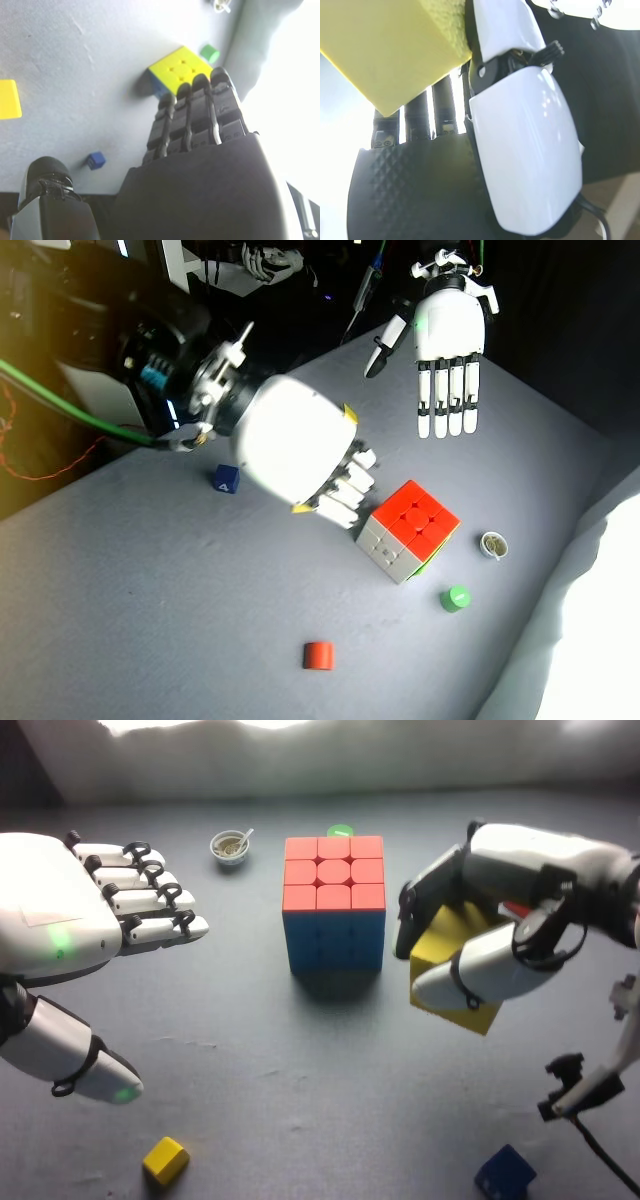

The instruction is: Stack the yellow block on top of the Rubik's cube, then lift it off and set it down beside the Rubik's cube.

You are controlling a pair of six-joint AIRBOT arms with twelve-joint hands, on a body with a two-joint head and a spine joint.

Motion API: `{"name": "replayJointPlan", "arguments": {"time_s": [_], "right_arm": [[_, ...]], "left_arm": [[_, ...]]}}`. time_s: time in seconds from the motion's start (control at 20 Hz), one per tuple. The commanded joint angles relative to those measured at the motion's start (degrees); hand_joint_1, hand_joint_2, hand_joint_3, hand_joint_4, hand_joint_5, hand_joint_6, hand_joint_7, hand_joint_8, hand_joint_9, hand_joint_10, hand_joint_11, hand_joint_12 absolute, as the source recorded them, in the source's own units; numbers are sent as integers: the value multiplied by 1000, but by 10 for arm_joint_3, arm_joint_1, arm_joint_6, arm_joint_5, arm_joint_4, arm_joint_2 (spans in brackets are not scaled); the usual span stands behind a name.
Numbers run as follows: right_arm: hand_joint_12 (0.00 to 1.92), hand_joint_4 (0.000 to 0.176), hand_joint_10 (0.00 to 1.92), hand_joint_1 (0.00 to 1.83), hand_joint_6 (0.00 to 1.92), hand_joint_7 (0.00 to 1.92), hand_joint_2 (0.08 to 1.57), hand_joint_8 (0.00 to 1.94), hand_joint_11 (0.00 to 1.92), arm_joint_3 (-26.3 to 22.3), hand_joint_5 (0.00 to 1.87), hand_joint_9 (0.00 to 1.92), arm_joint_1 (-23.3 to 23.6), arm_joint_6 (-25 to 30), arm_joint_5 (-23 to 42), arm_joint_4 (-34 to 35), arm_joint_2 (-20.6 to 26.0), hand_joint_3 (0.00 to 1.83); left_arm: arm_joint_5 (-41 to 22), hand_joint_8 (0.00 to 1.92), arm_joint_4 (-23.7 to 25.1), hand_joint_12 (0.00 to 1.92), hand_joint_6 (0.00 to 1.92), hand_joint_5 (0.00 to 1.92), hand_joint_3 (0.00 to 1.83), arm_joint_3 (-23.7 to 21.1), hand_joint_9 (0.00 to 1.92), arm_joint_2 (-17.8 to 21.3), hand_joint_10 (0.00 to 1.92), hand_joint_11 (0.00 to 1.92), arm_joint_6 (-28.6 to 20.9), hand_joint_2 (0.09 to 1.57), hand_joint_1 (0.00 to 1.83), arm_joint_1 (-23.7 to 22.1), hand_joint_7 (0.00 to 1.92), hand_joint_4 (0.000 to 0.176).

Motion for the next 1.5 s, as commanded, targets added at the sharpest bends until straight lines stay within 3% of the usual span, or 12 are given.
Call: {"name": "replayJointPlan", "arguments": {"time_s": [0.0,0.2,0.5,1.05,1.2,1.45], "right_arm": [[1841,0,1556,1347,1142,848,1208,1334,245,-1,800,645,0,21,12,-41,6,0],[1878,0,1631,1335,1225,789,1239,1424,161,5,743,590,-36,91,49,-129,-3,3],[1893,0,1607,1341,1171,824,1226,1386,173,22,779,594,-84,125,78,-163,-27,0],[1881,0,1596,1341,1181,813,1223,1384,185,52,772,622,-125,179,118,-200,-58,1],[1893,0,1606,1340,1190,807,1228,1397,208,57,761,616,-149,229,139,-265,-63,0],[1903,0,1606,1340,1193,813,1226,1378,197,58,765,616,-166,273,139,-301,-71,0]], "left_arm": [[-41,0,-3,0,0,0,5,3,0,11,0,0,1,941,102,-9,0,0],[-41,4,-3,0,0,0,0,4,12,11,4,0,1,932,92,-9,10,0],[-41,2,-3,0,0,0,2,4,11,11,3,0,1,942,68,-10,7,0],[-41,6,-3,0,2,10,3,2,28,11,6,0,1,949,79,-11,31,0],[-41,0,-3,0,0,0,0,2,10,11,0,0,1,942,78,-12,2,0],[-41,5,-3,0,0,0,2,2,27,11,5,0,1,947,84,-12,20,0]]}}
